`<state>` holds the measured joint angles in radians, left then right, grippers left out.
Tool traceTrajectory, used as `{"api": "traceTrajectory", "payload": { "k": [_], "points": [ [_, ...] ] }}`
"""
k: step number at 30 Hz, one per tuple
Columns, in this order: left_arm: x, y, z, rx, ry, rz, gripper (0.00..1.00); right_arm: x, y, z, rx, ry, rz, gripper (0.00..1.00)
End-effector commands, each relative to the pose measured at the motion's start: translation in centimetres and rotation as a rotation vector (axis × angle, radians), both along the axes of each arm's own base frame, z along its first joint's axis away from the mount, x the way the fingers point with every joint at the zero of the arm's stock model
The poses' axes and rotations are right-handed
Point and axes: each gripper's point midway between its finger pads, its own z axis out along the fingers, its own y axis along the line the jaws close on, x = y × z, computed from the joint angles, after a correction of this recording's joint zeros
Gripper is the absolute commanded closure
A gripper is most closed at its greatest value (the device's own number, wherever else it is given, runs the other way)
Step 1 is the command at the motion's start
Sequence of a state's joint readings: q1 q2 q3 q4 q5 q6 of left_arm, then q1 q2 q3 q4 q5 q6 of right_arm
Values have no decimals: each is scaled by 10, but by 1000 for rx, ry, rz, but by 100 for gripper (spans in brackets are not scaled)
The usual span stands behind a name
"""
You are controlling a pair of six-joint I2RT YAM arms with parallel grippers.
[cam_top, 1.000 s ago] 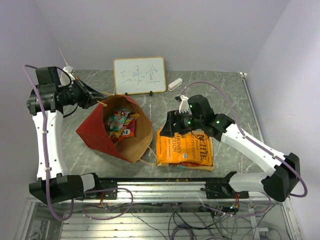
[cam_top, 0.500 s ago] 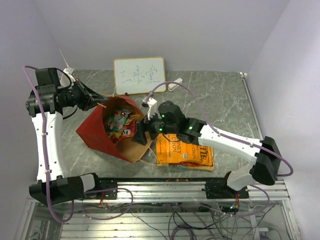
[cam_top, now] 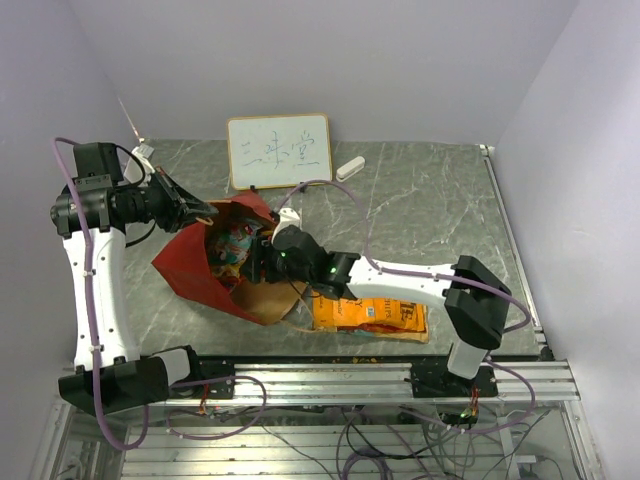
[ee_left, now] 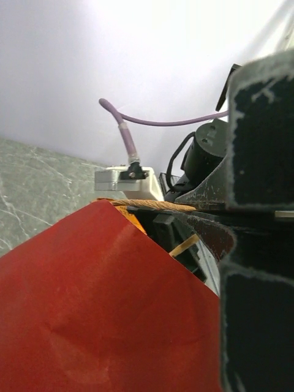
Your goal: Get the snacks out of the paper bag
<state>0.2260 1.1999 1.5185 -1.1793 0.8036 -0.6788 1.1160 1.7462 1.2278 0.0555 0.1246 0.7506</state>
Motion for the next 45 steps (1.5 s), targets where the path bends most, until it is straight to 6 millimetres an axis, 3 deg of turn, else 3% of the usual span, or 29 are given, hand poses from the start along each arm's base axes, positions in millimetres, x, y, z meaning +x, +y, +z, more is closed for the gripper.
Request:
{"api": "traceTrajectory", "payload": {
  "k": [1,9,13,18,24,28,33,45],
  "points": [
    [-10,2,5,24,-7,-24,93,22,4,-7,46,-2,-180,40],
    [-12,-3,9,-14,-7,-40,93,60,-3,-10,25,-119,-392,42],
    [-7,-11,24,-93,-57,-60,93,71,2,-3,48,-174,-466,42],
    [-2,-17,34,-187,-65,-49,93,78,15,2,67,-219,-529,42],
    [2,-20,39,-276,-11,-26,93,70,29,18,75,-283,-564,45],
    [5,-19,38,-280,26,-16,93,68,32,-11,48,-257,-588,51],
    [5,-20,36,-295,51,-42,93,76,37,-28,30,-256,-636,52],
    [-14,-24,18,-272,115,-99,93,115,44,-50,25,-238,-721,40]
  ]
}}
